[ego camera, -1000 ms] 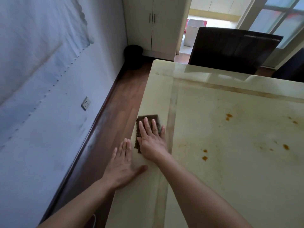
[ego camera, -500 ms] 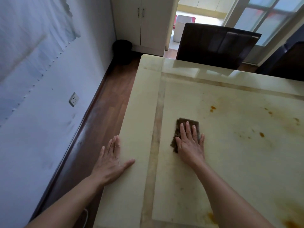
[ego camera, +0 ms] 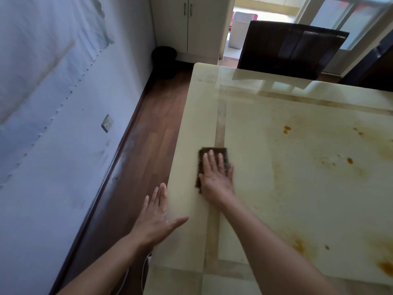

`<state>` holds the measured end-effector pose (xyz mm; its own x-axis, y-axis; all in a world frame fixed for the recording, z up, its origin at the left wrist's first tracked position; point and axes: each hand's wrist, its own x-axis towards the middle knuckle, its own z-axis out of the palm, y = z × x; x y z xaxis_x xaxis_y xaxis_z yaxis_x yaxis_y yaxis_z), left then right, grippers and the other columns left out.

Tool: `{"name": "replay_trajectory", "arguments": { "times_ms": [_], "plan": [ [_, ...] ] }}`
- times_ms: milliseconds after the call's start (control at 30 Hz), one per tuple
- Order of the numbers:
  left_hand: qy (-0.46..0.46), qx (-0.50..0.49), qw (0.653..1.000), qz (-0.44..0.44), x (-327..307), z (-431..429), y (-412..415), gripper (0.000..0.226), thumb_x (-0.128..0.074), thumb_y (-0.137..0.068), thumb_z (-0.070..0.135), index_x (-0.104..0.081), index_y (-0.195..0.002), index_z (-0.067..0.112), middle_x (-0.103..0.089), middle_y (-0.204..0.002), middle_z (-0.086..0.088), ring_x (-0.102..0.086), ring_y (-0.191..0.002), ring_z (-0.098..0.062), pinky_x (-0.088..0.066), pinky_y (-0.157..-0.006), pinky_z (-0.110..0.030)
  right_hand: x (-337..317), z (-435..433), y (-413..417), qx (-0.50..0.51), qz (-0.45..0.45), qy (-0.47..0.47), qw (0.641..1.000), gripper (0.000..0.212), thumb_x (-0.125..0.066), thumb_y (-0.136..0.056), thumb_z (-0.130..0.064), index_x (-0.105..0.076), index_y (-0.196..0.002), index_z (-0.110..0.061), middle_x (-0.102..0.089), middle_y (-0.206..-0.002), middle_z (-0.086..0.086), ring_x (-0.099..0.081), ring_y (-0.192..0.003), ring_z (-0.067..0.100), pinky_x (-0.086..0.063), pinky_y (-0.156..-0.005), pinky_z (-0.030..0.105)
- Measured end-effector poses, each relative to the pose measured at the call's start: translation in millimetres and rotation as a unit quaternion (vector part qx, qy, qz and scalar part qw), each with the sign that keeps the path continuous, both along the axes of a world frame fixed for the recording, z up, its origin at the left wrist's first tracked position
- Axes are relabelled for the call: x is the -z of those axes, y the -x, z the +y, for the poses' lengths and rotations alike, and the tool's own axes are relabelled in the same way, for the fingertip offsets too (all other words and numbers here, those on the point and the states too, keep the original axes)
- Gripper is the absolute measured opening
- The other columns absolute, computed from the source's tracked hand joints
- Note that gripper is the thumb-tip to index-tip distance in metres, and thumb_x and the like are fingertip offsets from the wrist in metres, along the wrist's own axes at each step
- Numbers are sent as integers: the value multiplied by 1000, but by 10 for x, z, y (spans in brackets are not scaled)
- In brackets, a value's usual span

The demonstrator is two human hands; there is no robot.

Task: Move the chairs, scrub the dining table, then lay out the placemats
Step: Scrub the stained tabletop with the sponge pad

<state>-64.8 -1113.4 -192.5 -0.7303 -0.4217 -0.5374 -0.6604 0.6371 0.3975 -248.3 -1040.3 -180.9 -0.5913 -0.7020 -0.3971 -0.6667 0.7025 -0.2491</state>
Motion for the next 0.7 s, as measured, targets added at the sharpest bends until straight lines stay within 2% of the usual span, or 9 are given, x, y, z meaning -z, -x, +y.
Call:
{"name": "replay_trajectory", "arguments": {
  "times_ms": [133, 267, 367, 400, 467, 500, 567, 700],
  "plan": [
    [-11, 2, 1000, -5, 7, 139, -229, 126, 4, -39, 100, 38, -128, 19, 39, -139, 7, 31, -134, -5, 18, -113, -30, 18, -58, -631, -103, 1, 18, 995, 64, -26, -100, -30, 15, -150, -23, 27, -154, -8, 32, -139, 16, 21, -113, 48],
    [-6, 10, 1000, -9, -27, 183, -236, 130, 5, -36, 100, 38, -130, 16, 39, -138, 6, 31, -134, -5, 17, -112, -30, 48, 79, -742, -137, 1, 9, 991, 60, -20, -102, -36, 14, -150, -25, 26, -154, -10, 34, -137, 12, 25, -111, 44],
    [-2, 1, 1000, -23, -48, 185, -202, 136, 3, -41, 99, 30, -141, 12, 35, -141, 10, 26, -139, -7, 15, -114, -32, 32, 189, -631, -120, -7, 13, 993, 59, -21, -102, -38, 11, -150, -28, 23, -155, -12, 29, -139, 9, 23, -112, 43],
    [0, -6, 1000, -29, -58, 204, -203, 127, -3, -53, 95, 28, -143, 11, 33, -146, 8, 24, -141, -9, 13, -115, -33, 20, 273, -581, -108, -7, 12, 994, 59, -21, -102, -39, 10, -150, -29, 22, -155, -12, 28, -140, 9, 21, -113, 44],
    [0, -21, 999, -41, -83, 234, -197, 97, -16, -84, 73, 26, -144, 10, 27, -154, 0, 21, -143, -12, 11, -117, -36, -2, 492, -443, -78, -3, 4, 997, 58, -19, -102, -39, 11, -150, -28, 23, -155, -13, 27, -141, 10, 17, -115, 45],
    [-1, -27, 999, -41, -87, 261, -195, 88, -18, -91, 64, 27, -143, 10, 26, -155, -2, 20, -144, -13, 11, -118, -37, -11, 641, -367, -62, 1, -1, 998, 58, -19, -102, -40, 11, -150, -28, 23, -155, -13, 26, -142, 11, 17, -115, 46],
    [-7, -36, 999, -40, -67, 304, -190, 83, -19, -95, 58, 29, -143, 11, 26, -155, -1, 20, -144, -13, 10, -118, -39, -16, 961, -212, -29, 12, -11, 999, 58, -17, -101, -40, 12, -150, -27, 24, -155, -12, 26, -142, 11, 16, -115, 45],
    [1, -69, 997, -33, -17, 356, -182, 84, -20, -94, 60, 29, -143, 14, 24, -156, 1, 17, -145, -14, 7, -118, -42, -17, 1510, -21, 22, 25, -38, 999, 59, -13, -101, -41, 16, -149, -25, 31, -150, -12, 25, -142, 11, 13, -117, 46]
  ]
}}
